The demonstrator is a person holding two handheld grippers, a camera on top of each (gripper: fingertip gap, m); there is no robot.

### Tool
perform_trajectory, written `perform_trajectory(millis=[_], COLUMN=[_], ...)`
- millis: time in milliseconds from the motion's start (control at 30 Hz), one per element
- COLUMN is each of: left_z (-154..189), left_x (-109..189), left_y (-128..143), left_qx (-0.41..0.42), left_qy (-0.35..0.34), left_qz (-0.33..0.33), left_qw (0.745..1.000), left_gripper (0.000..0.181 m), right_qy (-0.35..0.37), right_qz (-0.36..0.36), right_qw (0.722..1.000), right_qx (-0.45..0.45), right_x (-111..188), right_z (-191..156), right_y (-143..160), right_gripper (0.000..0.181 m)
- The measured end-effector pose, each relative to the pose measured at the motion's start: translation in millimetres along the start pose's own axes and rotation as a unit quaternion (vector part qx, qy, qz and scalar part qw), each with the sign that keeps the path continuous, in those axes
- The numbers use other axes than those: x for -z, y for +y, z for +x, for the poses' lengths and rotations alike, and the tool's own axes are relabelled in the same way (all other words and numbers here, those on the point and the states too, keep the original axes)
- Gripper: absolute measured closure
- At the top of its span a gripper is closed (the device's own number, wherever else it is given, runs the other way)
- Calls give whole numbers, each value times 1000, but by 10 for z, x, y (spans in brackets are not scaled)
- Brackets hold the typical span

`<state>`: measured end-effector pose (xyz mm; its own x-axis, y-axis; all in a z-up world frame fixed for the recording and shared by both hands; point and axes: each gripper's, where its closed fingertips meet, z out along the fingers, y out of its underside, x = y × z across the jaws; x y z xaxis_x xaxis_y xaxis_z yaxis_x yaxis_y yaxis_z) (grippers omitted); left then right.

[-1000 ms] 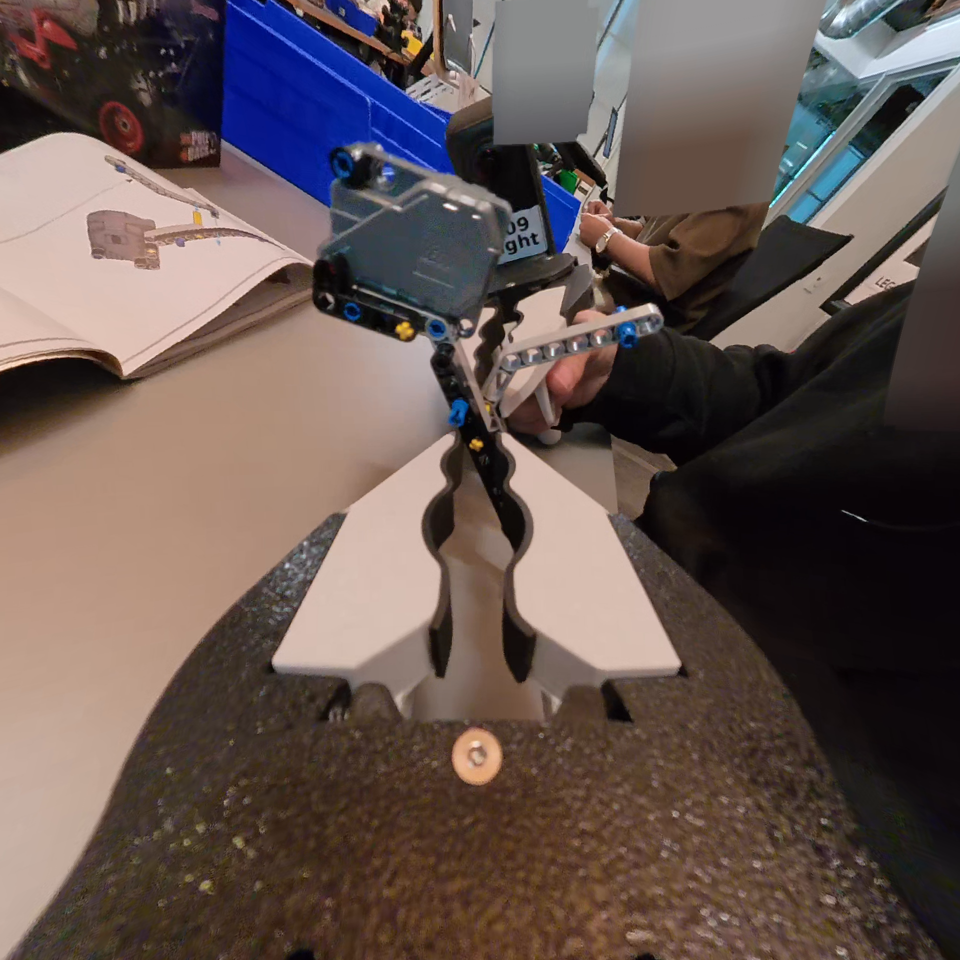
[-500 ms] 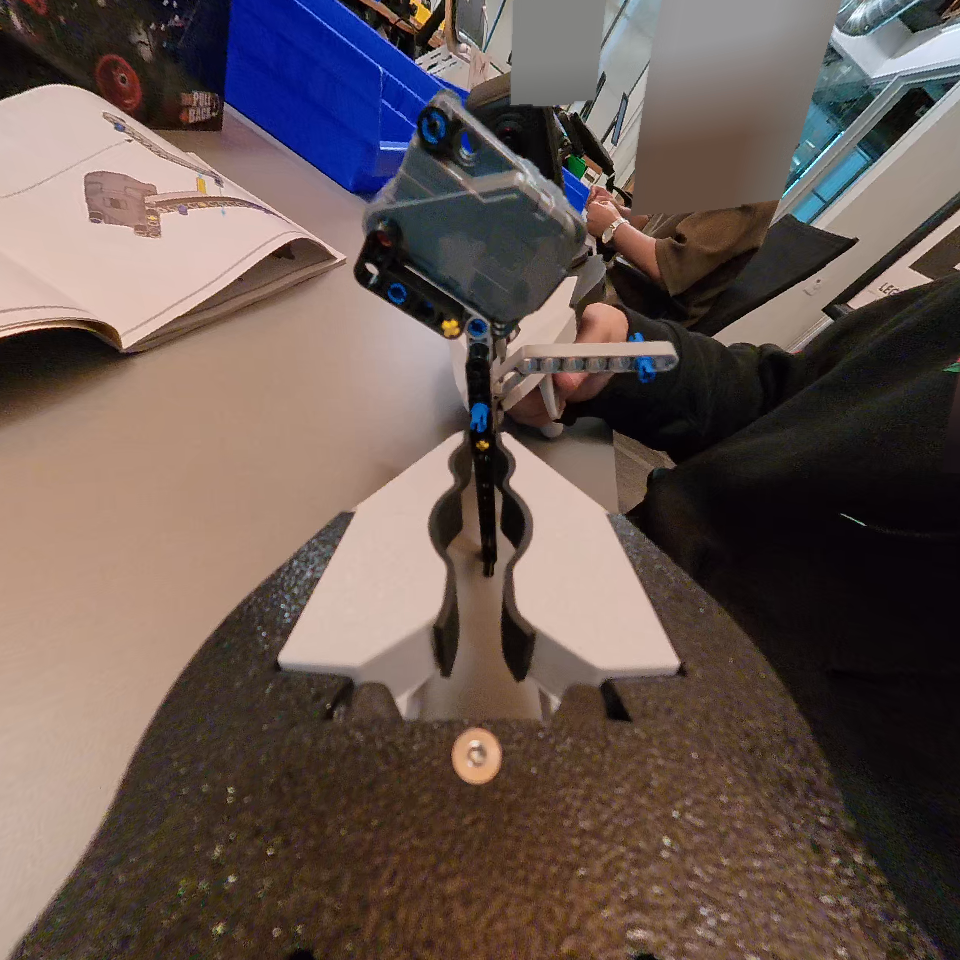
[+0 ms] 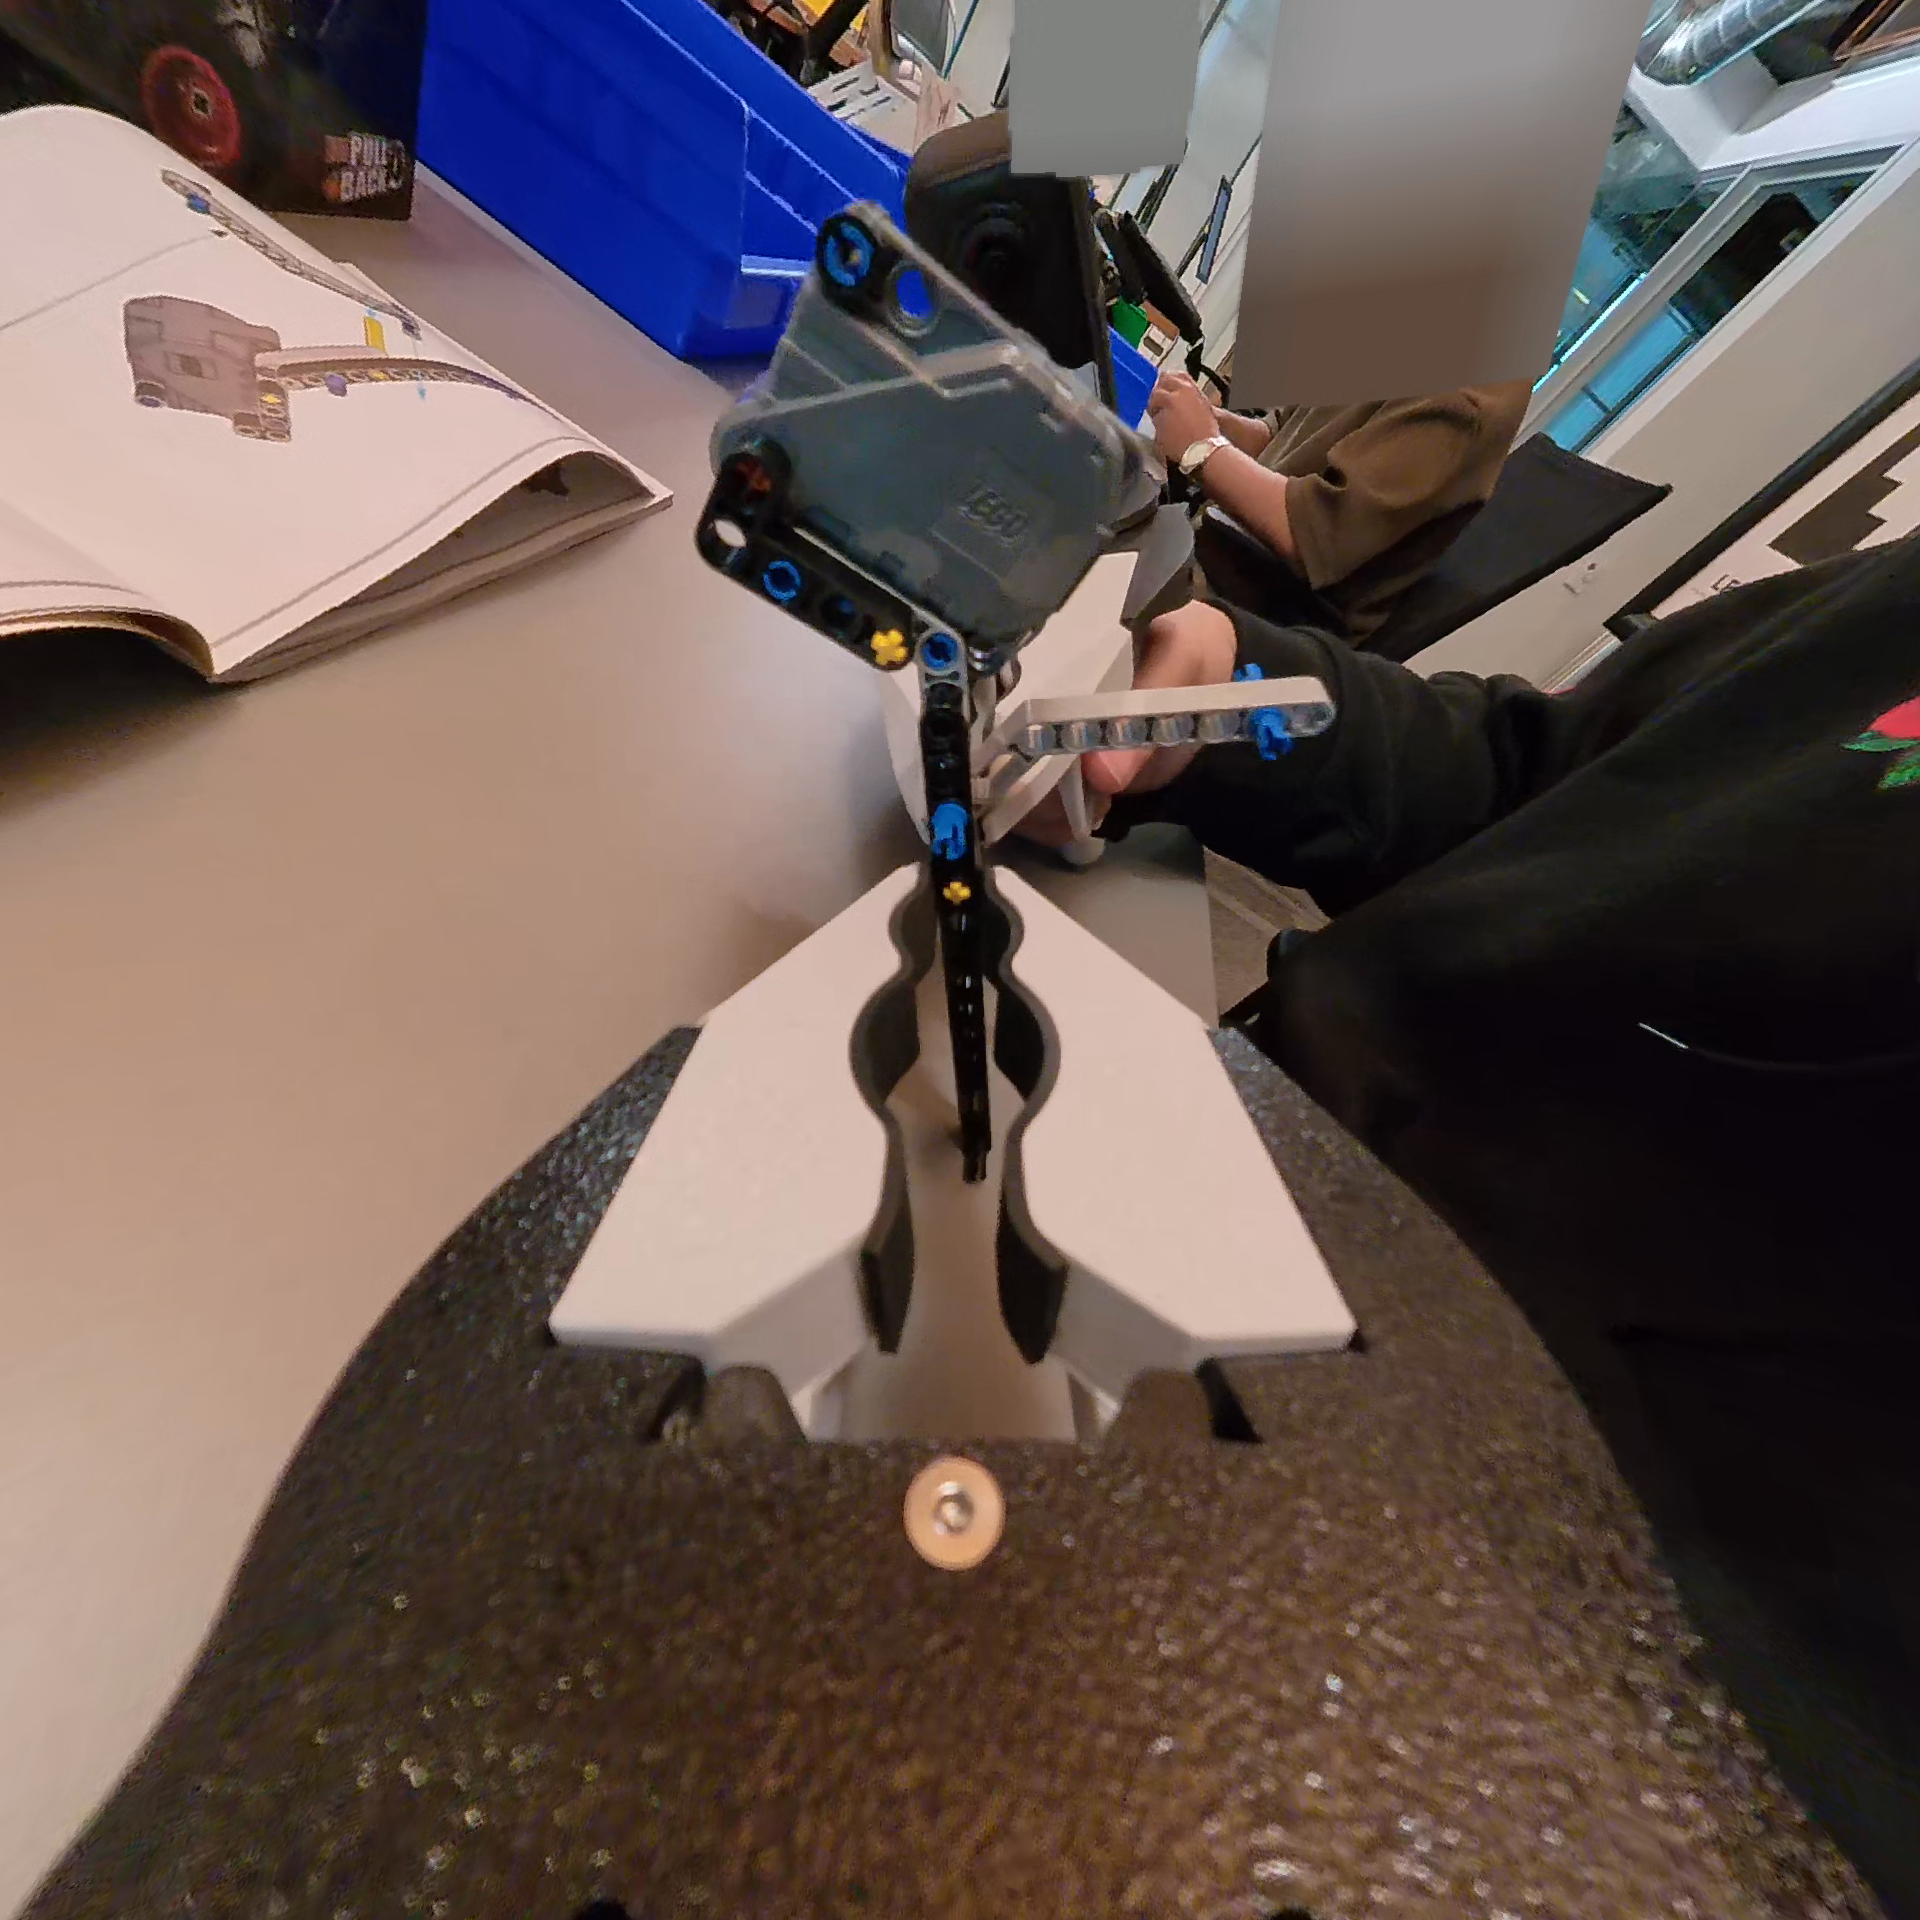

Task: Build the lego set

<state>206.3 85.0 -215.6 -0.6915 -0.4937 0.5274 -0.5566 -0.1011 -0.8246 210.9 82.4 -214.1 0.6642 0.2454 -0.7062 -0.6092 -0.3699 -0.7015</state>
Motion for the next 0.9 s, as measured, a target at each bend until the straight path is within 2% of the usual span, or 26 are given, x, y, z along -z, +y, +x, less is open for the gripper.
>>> perform_trajectory(millis=[367, 567, 900], left_z=[1, 56, 53], left_x=[5, 37, 33], left_y=[-55, -121, -146], left_qx=[-8, 6, 32], left_qy=[-9, 18, 33], left_qz=[20, 49, 61], left_qw=[1000, 999, 997], left_gripper=[176, 176, 176], right_qy=[-5, -24, -39], right_qz=[19, 12, 9], right_qw=[1000, 1000, 999], right_qx=[-1, -1, 0], right_x=[-19, -37, -38], right_z=[-5, -54, -93], right_y=[-62, -43, -36], right_gripper=[176, 171, 176])
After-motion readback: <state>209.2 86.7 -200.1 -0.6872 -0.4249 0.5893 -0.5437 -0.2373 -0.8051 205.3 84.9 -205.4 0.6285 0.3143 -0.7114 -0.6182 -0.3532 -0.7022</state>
